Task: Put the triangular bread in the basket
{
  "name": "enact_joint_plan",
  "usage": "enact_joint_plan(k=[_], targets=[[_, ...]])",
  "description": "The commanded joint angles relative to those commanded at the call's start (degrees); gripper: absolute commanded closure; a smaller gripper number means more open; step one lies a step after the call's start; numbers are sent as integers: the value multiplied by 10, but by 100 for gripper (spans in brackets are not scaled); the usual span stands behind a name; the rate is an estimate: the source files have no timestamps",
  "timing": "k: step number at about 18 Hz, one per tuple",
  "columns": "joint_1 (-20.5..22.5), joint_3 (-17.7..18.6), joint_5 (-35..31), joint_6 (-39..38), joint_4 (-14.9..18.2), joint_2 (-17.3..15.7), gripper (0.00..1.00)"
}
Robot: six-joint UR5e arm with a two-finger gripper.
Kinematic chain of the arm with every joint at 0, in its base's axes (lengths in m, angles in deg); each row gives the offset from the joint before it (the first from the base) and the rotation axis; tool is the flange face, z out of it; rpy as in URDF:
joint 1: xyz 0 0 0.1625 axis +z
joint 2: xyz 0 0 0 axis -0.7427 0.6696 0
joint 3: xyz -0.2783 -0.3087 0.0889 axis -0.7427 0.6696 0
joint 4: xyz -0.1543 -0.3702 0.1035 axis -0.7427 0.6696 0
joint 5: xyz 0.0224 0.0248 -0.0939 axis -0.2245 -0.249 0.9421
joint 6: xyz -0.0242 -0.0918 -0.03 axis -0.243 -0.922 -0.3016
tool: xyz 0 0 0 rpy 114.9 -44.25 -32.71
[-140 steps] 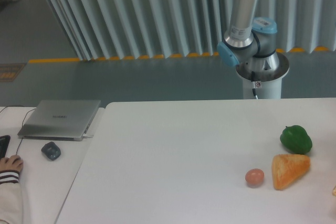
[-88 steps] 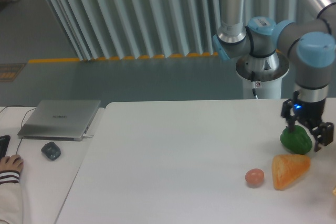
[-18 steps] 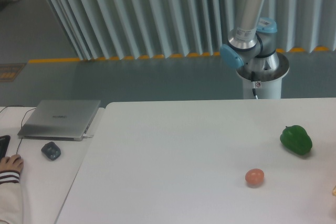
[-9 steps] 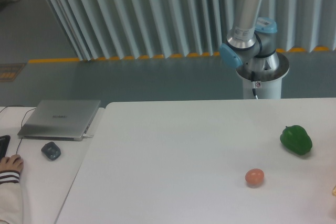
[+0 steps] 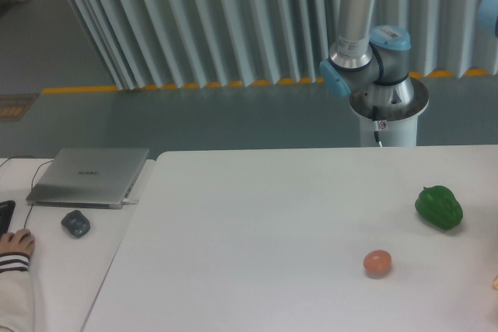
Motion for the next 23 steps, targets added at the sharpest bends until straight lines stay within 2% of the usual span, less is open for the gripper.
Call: enact_joint_plan(k=[7, 23], targets=[[-2, -2, -28, 0, 11, 1, 0], [-4, 5, -9, -1, 2, 4, 0]])
